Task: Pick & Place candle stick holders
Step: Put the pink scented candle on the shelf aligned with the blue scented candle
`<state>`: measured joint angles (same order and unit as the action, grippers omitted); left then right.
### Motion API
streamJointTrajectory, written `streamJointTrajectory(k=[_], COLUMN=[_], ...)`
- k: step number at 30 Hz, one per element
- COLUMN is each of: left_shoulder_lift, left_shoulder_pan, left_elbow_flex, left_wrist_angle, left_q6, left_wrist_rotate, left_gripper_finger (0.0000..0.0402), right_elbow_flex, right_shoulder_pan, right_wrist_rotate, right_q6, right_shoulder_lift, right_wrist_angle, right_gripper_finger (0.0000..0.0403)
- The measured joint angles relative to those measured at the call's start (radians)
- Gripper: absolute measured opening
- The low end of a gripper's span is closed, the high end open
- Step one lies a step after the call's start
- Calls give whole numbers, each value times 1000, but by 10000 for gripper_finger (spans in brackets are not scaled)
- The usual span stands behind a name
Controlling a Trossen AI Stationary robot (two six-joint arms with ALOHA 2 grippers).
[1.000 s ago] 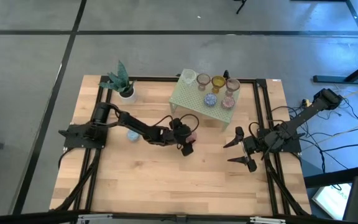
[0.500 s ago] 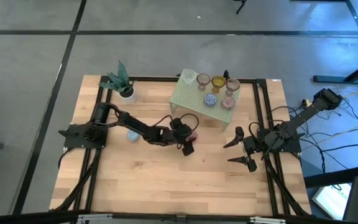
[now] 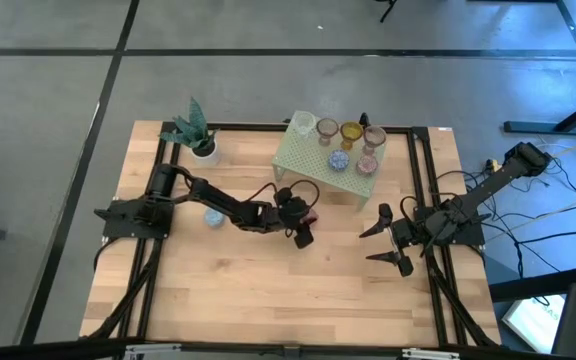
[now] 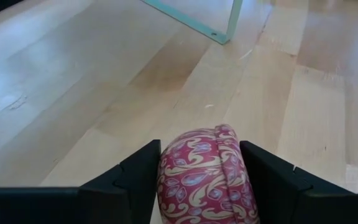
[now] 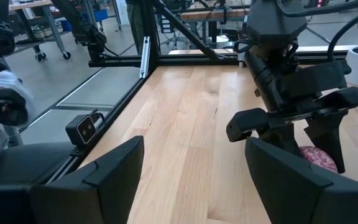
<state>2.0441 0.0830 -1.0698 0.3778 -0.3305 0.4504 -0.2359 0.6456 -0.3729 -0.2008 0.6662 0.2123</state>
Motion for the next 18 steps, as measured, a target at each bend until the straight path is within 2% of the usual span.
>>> streamJointTrajectory(k=[7, 10, 15, 18], left_shoulder_lift=[-81, -130, -222, -232], left_shoulder_pan=[0, 0, -13, -48], left_elbow_flex=[-8, -6, -8, -8], left_wrist_angle=[18, 15, 56, 126], left_q6=[11, 56, 127, 124], left_wrist_rotate=[7, 56, 212, 194], left_gripper_finger=[197, 196, 196, 196], right_elbow_flex=[0, 0, 0, 0], right_shoulder_pan=[0, 0, 0, 0], right_wrist_rotate=[0, 0, 0, 0], right_q6=[0, -3, -3, -1], right_shoulder_lift=[0, 1, 1, 1], right_wrist_angle=[1, 1, 4, 5], right_gripper_finger=[283, 283, 283, 283])
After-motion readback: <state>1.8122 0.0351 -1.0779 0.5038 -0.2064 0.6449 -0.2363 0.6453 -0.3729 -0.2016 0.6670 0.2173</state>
